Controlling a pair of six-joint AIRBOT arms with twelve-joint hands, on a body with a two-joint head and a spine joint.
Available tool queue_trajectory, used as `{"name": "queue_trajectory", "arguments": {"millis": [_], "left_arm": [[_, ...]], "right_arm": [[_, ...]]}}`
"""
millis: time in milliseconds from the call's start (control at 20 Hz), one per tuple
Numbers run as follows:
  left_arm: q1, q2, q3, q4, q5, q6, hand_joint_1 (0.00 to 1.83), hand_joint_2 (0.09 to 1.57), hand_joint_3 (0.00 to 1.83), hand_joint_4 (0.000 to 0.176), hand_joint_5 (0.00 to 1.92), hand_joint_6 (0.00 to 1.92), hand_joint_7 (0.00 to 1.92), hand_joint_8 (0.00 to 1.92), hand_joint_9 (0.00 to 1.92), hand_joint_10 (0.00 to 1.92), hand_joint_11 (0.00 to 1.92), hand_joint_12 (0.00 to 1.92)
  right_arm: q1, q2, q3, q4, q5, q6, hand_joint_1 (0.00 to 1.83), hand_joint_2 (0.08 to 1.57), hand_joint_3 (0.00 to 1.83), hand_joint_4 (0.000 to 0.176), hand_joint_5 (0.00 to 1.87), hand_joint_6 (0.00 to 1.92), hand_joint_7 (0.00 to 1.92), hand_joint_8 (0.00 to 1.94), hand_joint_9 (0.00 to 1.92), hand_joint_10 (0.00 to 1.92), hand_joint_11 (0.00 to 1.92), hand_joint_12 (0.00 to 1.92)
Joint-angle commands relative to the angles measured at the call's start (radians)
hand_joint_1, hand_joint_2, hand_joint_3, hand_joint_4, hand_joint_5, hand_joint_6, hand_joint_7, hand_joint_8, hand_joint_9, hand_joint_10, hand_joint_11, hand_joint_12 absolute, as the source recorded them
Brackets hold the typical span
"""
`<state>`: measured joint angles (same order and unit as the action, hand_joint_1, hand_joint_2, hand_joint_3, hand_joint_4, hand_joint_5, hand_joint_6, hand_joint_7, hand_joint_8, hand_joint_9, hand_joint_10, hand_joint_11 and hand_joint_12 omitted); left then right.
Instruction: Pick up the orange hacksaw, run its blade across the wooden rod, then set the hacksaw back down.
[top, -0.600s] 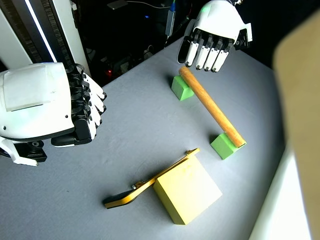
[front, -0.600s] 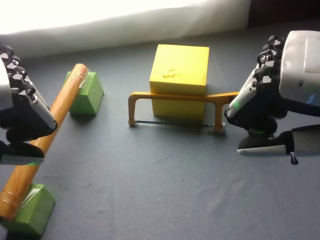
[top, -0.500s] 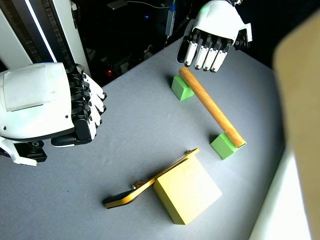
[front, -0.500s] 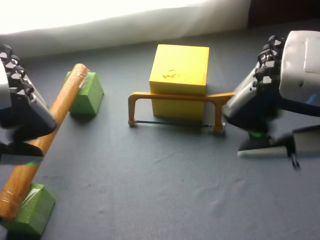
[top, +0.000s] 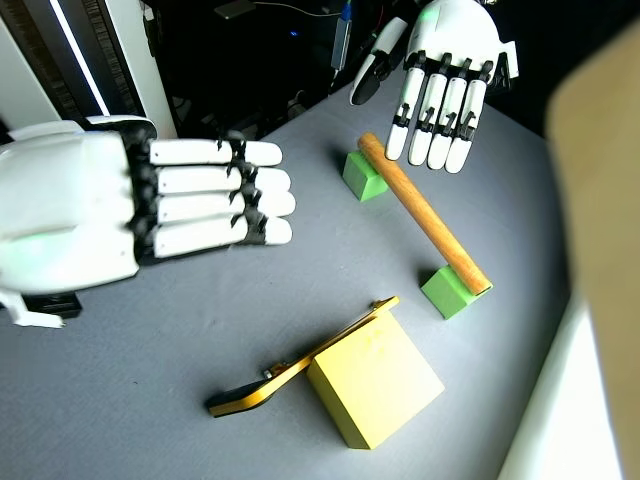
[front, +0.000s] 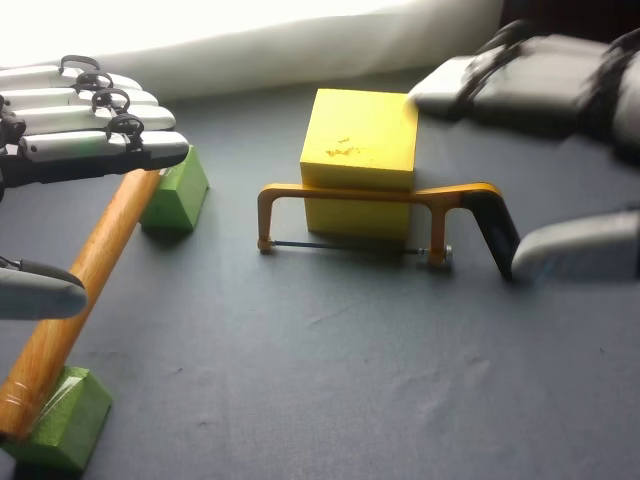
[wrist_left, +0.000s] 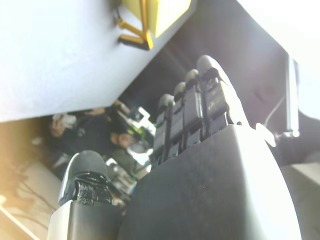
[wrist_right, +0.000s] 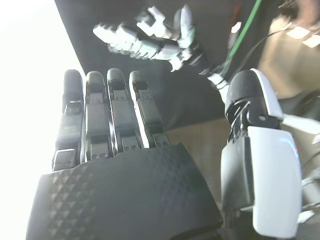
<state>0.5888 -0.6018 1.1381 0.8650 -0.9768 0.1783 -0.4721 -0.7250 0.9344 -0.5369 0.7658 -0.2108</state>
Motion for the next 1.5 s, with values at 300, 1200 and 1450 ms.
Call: {"name": "queue_trajectory", "arguments": {"millis": [300, 1200, 1450], "left_arm": [[0.004, 0.014, 0.017, 0.049, -0.114, -0.009, 0.11, 1.26, 0.0, 0.0, 0.12, 0.0, 0.13, 0.0, 0.13, 0.01, 0.0, 0.32], [0.074, 0.151, -0.051, 0.334, -0.034, -0.098, 0.13, 1.29, 0.0, 0.0, 0.11, 0.0, 0.12, 0.0, 0.09, 0.0, 0.0, 0.35], [0.067, 0.2, -0.131, 0.34, 0.075, -0.107, 0.13, 1.27, 0.0, 0.0, 0.17, 0.01, 0.18, 0.01, 0.15, 0.01, 0.0, 0.4]], "right_arm": [[-0.198, 0.135, 0.019, 0.206, 0.117, 0.173, 0.17, 1.08, 0.0, 0.0, 0.1, 0.0, 0.12, 0.0, 0.13, 0.0, 0.0, 0.54], [-0.634, -0.108, 0.374, 0.272, 0.537, 0.709, 0.72, 1.08, 0.0, 0.0, 0.12, 0.01, 0.11, 0.0, 0.15, 0.01, 0.0, 0.66], [-0.65, -0.141, 0.486, 0.277, 0.541, 0.693, 0.76, 1.09, 0.0, 0.0, 0.1, 0.0, 0.08, 0.0, 0.13, 0.0, 0.0, 0.61]]}}
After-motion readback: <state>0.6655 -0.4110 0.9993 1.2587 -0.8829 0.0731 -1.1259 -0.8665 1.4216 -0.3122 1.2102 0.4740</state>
